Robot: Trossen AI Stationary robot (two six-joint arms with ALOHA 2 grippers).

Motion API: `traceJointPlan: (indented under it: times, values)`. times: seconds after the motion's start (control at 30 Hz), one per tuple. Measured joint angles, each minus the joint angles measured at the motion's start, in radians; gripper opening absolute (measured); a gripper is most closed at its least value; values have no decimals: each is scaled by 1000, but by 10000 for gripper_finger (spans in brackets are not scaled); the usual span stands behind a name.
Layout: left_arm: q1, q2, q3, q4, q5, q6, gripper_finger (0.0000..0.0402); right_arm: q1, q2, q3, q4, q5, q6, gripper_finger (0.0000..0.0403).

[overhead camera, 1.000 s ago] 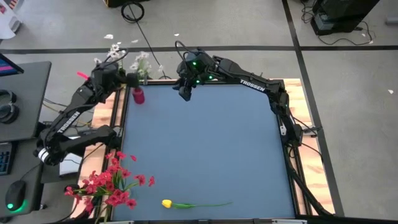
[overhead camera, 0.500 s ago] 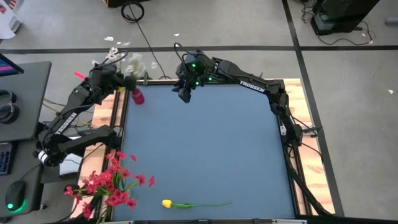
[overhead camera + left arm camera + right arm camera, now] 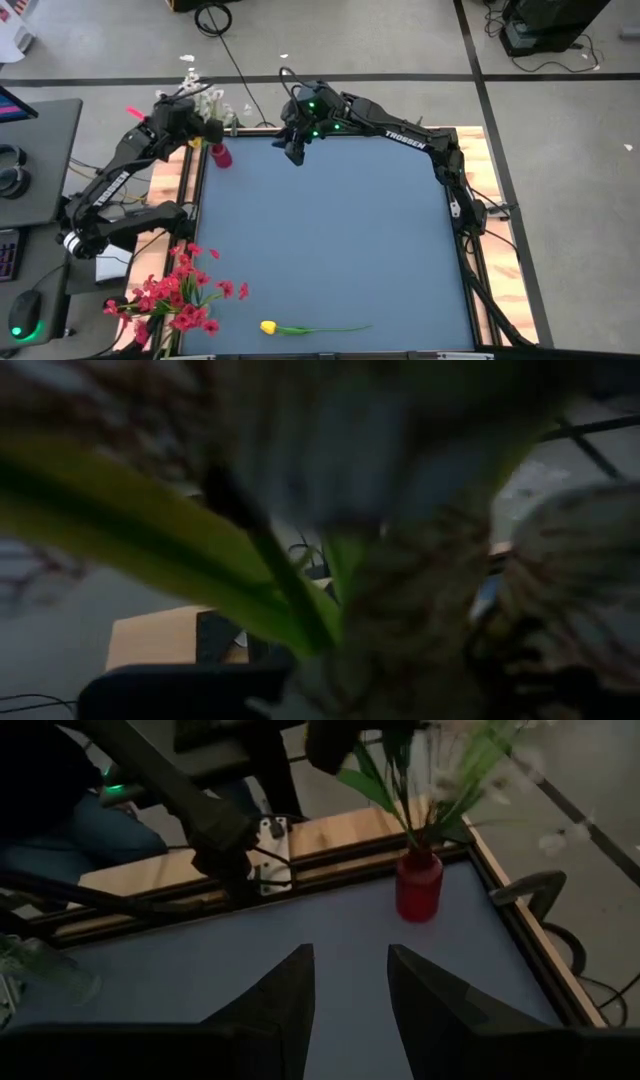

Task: Sort flowers into vase by color
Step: Put the white flowers into the pink vase

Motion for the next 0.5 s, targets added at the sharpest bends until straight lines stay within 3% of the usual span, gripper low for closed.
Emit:
traceJointPlan:
  times: [0.5]
  values:
    - [0, 18, -3, 7, -48, -57, 18, 16, 0, 0, 1, 4, -10, 137]
